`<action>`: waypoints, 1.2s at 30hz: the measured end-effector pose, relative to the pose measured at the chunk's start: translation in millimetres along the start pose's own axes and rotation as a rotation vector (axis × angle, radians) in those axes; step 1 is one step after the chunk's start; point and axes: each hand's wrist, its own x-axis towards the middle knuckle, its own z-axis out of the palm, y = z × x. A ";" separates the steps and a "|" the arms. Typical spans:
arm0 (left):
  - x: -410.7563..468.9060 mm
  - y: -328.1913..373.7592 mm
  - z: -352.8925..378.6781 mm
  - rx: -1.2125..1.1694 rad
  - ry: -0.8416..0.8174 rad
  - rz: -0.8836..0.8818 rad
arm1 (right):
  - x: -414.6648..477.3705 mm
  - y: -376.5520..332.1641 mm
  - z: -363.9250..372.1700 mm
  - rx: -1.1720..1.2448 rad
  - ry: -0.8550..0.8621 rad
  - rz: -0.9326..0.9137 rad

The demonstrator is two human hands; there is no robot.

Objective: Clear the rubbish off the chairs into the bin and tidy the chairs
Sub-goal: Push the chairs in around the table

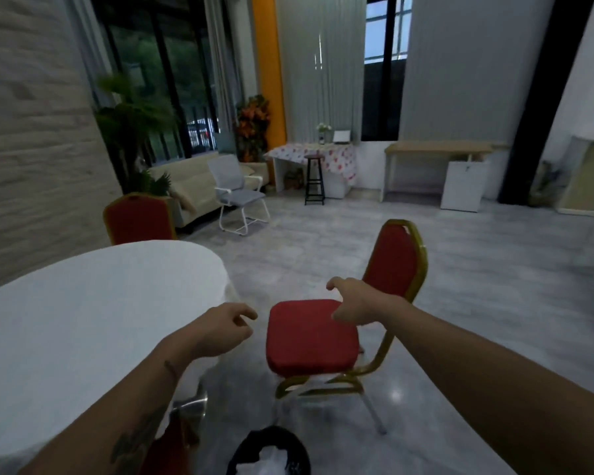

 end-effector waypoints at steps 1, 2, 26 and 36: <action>22.9 27.0 10.8 -0.014 0.000 0.012 | 4.4 31.1 -22.1 -0.004 0.016 0.027; 33.2 42.3 15.6 -0.033 -0.003 0.018 | 7.3 48.8 -34.8 -0.016 0.031 0.047; 468.6 342.9 207.6 -0.214 -0.244 0.069 | 215.2 366.1 -230.4 -0.460 0.031 0.040; 568.4 364.5 266.3 -0.189 -0.313 -0.195 | 359.8 431.0 -231.4 -0.711 -0.078 -0.308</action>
